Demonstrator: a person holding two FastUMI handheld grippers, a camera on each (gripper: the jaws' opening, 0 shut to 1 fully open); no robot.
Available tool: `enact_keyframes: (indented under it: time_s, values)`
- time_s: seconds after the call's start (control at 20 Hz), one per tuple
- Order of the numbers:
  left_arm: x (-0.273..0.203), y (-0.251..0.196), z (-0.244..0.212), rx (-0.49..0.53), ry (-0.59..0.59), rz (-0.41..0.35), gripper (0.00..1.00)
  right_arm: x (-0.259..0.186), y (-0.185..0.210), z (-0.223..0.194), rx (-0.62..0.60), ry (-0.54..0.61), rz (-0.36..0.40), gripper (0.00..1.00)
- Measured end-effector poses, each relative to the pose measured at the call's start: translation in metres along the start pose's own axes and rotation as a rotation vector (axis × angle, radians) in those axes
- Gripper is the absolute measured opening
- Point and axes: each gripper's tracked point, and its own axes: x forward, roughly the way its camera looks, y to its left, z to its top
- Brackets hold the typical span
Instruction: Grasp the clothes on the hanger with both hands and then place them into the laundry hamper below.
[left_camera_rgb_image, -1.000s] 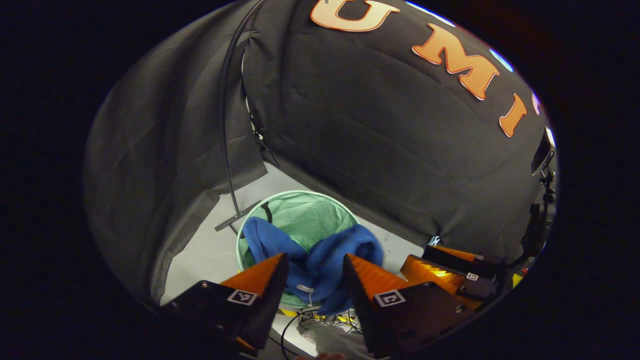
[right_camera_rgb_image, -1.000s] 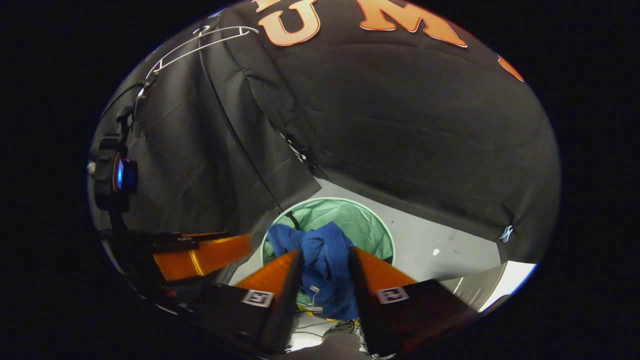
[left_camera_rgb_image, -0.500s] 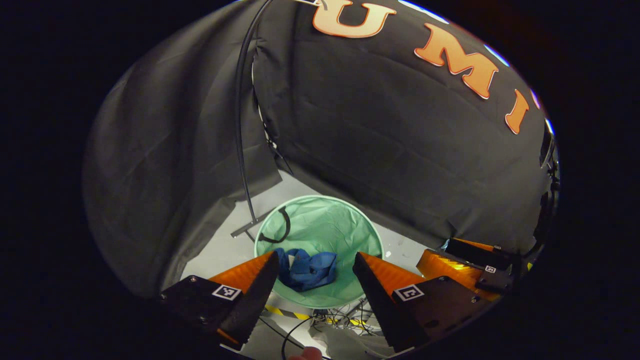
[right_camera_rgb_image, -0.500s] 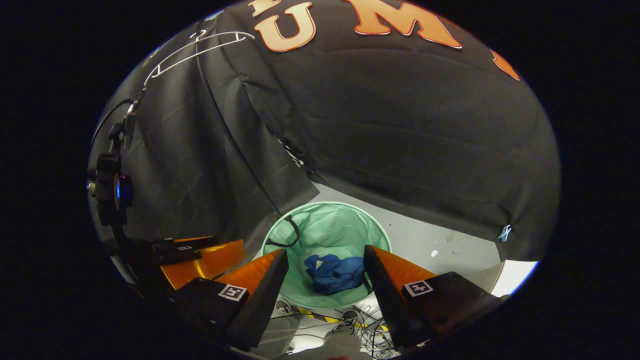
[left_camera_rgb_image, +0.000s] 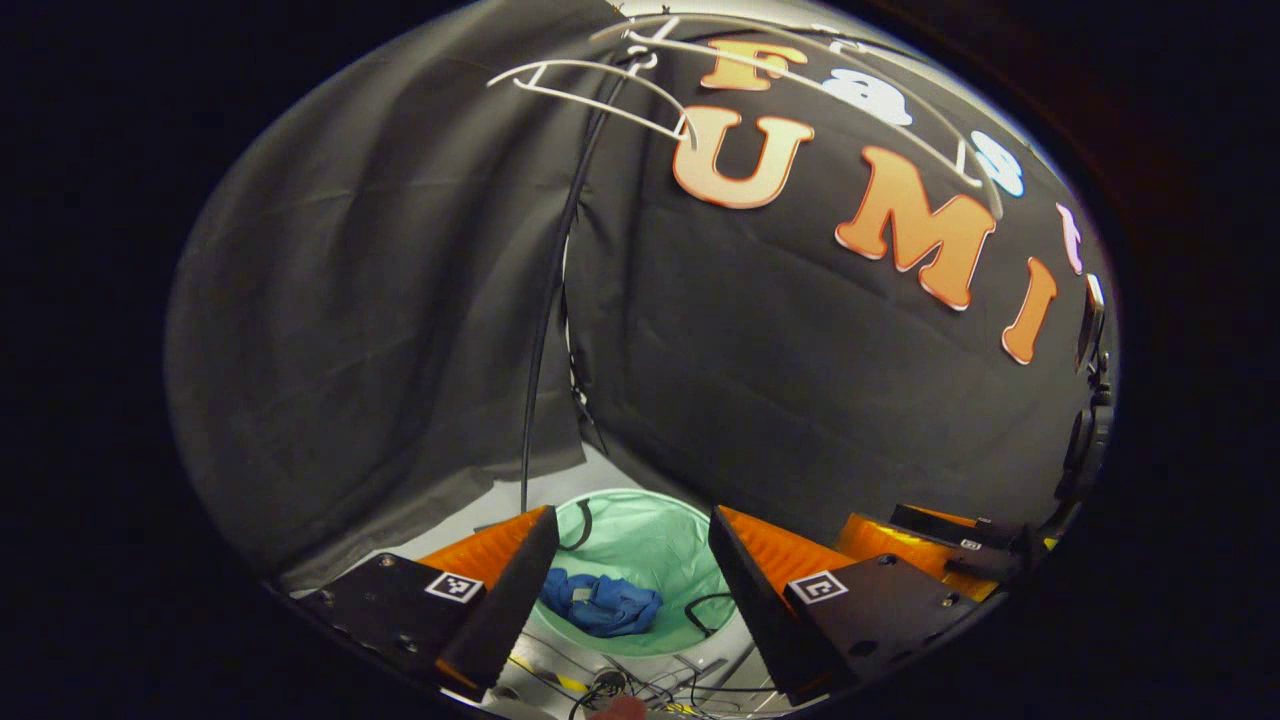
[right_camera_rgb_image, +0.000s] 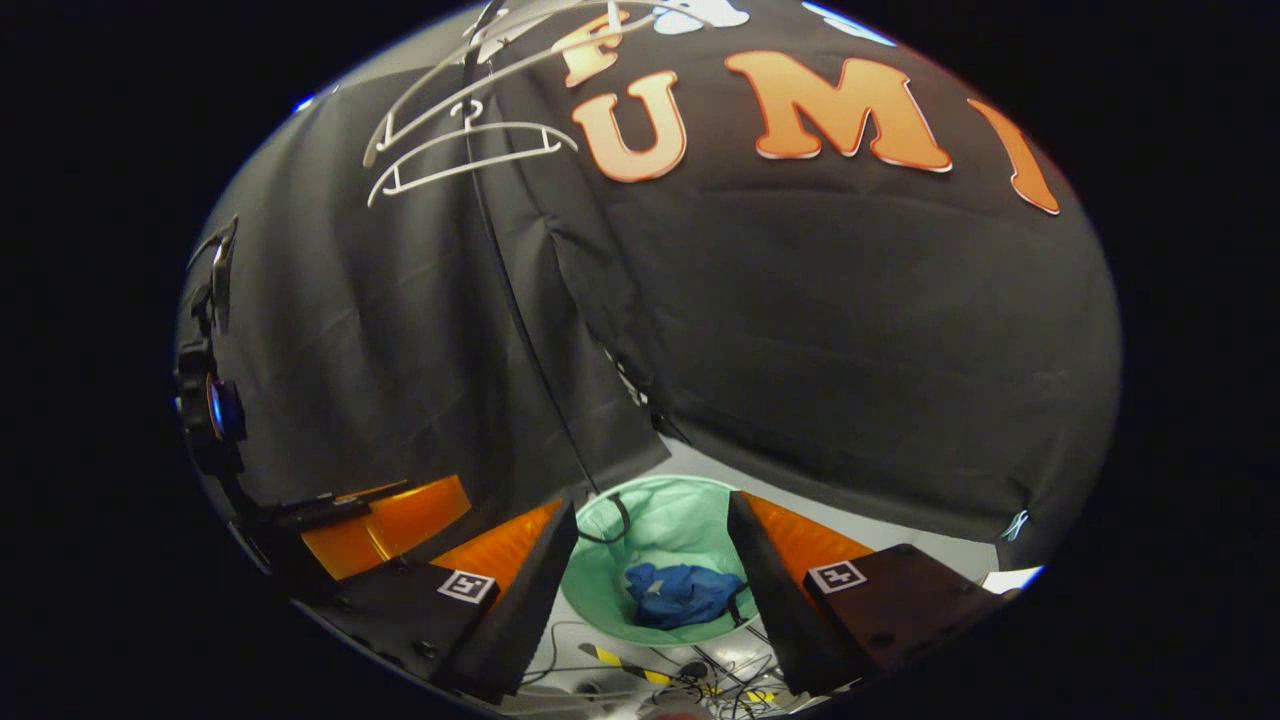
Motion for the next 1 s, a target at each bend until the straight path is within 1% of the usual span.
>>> enact_keyframes:
  time_s: [0.1,0.2,0.3,0.4,0.45,0.55,0.6,0.65,0.7,0.75,0.85,0.9,0.95,1.0]
  values:
    - [-0.022,0.006,0.023,0.033,-0.086,0.001,0.96,-0.023,0.006,0.021,-0.002,-0.105,-0.037,0.98]
    - [-0.050,0.007,0.054,0.083,-0.191,-0.025,0.95,-0.051,0.012,0.034,-0.033,-0.181,-0.098,0.98]
    - [-0.083,0.001,0.078,0.085,-0.266,-0.063,0.95,-0.084,0.029,0.044,-0.029,-0.234,-0.122,0.98]
    - [-0.102,0.004,0.086,0.055,-0.307,-0.091,0.95,-0.122,0.053,0.057,-0.013,-0.299,-0.117,0.98]
    - [-0.110,0.008,0.091,0.053,-0.336,-0.100,0.95,-0.140,0.058,0.063,-0.025,-0.336,-0.133,0.98]
    - [-0.126,0.013,0.102,0.075,-0.387,-0.099,0.95,-0.175,0.066,0.069,-0.060,-0.381,-0.171,0.98]
    - [-0.139,0.017,0.109,0.089,-0.410,-0.097,0.93,-0.190,0.074,0.071,-0.064,-0.400,-0.180,0.98]
    - [-0.151,0.021,0.115,0.097,-0.432,-0.091,0.92,-0.203,0.081,0.073,-0.058,-0.416,-0.183,0.98]
    - [-0.163,0.025,0.120,0.102,-0.452,-0.087,0.95,-0.214,0.088,0.073,-0.047,-0.431,-0.187,0.98]
    - [-0.175,0.029,0.124,0.101,-0.472,-0.086,0.92,-0.223,0.093,0.074,-0.040,-0.446,-0.198,0.98]
    - [-0.194,0.033,0.127,0.095,-0.497,-0.090,0.92,-0.240,0.095,0.075,-0.037,-0.484,-0.225,1.00]
    - [-0.199,0.036,0.127,0.094,-0.500,-0.087,0.98,-0.248,0.100,0.076,-0.037,-0.500,-0.233,0.96]
    - [-0.203,0.038,0.128,0.090,-0.503,-0.084,0.96,-0.246,0.098,0.067,-0.039,-0.510,-0.239,0.92]
    - [-0.206,0.039,0.129,0.089,-0.504,-0.087,0.95,-0.253,0.099,0.066,-0.039,-0.520,-0.244,0.89]
